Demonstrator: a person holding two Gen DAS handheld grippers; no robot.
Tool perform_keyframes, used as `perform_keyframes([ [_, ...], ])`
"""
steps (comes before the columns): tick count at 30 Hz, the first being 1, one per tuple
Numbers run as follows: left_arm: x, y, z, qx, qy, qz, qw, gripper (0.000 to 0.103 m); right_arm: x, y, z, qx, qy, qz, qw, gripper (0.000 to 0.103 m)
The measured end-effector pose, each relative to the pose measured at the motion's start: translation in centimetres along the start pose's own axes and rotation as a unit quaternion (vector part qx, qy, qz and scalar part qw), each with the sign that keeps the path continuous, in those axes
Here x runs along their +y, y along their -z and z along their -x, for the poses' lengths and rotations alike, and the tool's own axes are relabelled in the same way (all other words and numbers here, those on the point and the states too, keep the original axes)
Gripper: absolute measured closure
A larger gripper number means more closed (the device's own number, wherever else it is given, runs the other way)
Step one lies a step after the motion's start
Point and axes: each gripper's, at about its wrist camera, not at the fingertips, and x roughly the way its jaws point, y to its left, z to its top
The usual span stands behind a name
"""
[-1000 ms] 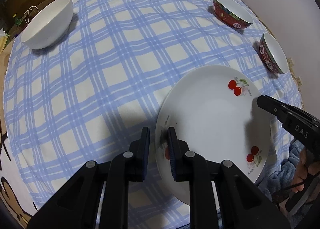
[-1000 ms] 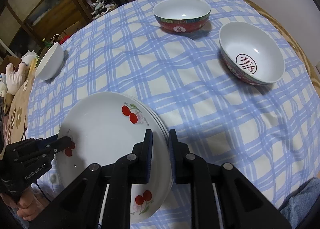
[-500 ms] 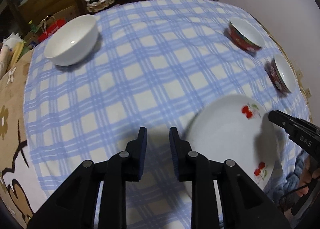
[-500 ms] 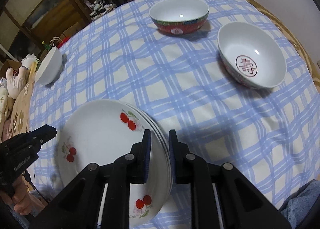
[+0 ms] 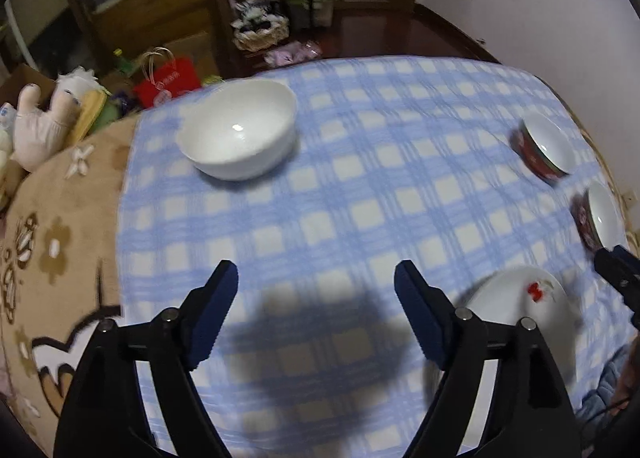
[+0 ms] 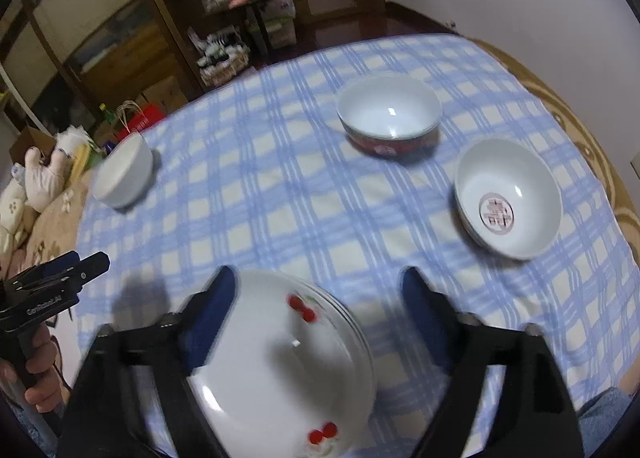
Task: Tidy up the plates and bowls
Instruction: 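Open both tools and move them toward the plain white bowl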
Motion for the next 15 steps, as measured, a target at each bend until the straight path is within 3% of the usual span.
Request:
perform_keyframes([
  [3,1.3,-1.2,0.5,0.003,0.002,0.014,0.9999,0.020,1.2,-1.3,0.8,-0.023,-0.011,0.008,1.000,0.002],
  [6,2.1,-1.8,0.7,-0.002,-0.022,0.006,0.9997,0.019,2.3,-2.5,1.1,-0.035,-0.022,0.014,0.999,0.000],
  [11,4.6,-2.4,-0.5,0.015,-0.008,0.034,0.9993,0.019,4.4,-4.4,1.1,-0.048,-0.055,0.010,0.997,0.000],
  [15,5.9,-3.5,-0.6,-0.002,-0.009,0.035,0.9993,0.019,6.4,-6.0,-0.1,-0.041,-0.069,0.025,0.996,0.000],
])
